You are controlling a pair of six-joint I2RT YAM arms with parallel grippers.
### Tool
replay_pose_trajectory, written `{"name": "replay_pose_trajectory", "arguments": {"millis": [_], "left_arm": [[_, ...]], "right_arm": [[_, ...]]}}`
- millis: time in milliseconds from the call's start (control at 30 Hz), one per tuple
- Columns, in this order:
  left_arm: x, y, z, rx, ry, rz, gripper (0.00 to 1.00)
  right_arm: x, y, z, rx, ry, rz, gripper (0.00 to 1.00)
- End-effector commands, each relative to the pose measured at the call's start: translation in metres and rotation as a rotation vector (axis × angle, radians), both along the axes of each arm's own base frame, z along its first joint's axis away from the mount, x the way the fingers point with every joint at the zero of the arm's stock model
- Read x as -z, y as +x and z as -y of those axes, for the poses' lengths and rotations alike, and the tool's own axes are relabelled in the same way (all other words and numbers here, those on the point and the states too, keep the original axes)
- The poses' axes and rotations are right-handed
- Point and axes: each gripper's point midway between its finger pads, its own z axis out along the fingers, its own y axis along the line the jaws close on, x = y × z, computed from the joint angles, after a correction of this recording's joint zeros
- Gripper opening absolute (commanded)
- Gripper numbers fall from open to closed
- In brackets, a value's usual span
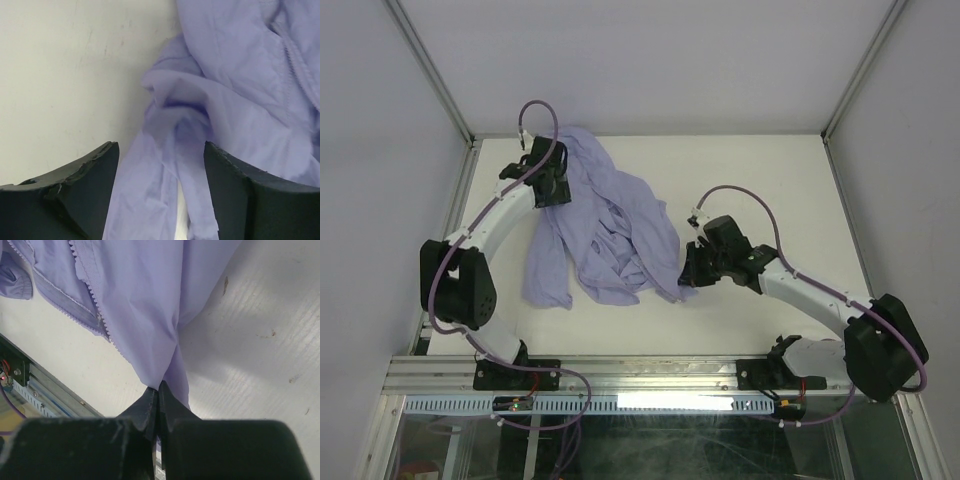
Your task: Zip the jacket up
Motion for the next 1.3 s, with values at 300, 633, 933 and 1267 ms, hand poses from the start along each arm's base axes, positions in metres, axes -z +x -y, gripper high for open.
{"name": "replay_pose_trajectory", "arguments": {"millis": [300, 633, 933, 1267], "left_arm": [[-0.018, -0.148, 0.159, 0.11, -0.572, -0.094, 0.73], [-0.035, -0.168, 0.24, 0.281, -0.975, 0.001, 0.82], [-0.031, -0.172, 0.256, 0.315, -1.195, 0.069, 0.8], [-0.051, -0.183, 0.264, 0.427, -1.324, 0.13, 0.48]], "right_arm": [[-0.017, 0.009, -0.021, 0.01, 0.118, 0.017, 0.0], [-0.051, 0.01, -0.042, 0.023, 0.306, 0.043, 0.0], [-0.081, 0.007, -0.059, 0.041, 0.52, 0.042, 0.0], [-0.085, 0.009, -0.06, 0.062, 0.562, 0.049, 0.0]]}}
